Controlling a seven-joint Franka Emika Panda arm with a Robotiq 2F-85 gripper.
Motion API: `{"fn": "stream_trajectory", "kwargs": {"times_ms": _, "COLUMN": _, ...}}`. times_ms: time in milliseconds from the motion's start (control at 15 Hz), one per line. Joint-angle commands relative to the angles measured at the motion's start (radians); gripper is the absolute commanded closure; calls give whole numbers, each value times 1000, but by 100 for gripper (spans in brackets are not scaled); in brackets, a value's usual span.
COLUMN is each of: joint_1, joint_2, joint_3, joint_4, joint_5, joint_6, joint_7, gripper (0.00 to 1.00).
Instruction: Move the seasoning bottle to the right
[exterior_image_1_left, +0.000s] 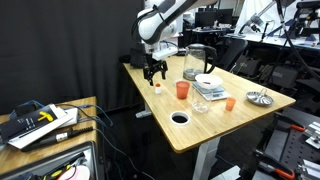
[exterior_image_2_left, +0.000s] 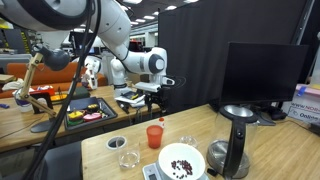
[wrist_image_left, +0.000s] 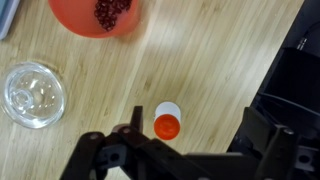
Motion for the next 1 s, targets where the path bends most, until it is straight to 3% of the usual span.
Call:
{"fn": "stream_trajectory", "kwargs": {"times_ms": 0, "joint_1": 2, "joint_2": 101, "joint_3": -12, "joint_4": 175, "joint_5": 29, "joint_6": -110, "joint_7": -13, "gripper": 0}}
{"fn": "stream_trajectory", "kwargs": {"times_ms": 533, "joint_1": -1, "joint_2": 261, "joint_3": -23, "joint_4": 419, "joint_5": 30, "joint_6": -238, "joint_7": -20, "gripper": 0}}
{"fn": "stream_trajectory", "kwargs": {"times_ms": 733, "joint_1": -11, "joint_2": 303, "joint_3": -14, "joint_4": 490, "joint_5": 53, "joint_6": -278, "joint_7": -17, "gripper": 34}}
{"fn": "stream_trajectory", "kwargs": {"times_ms": 933, "joint_1": -17, "joint_2": 336, "joint_3": -13, "joint_4": 553, "joint_5": 77, "joint_6": -311, "joint_7": -12, "gripper": 54}}
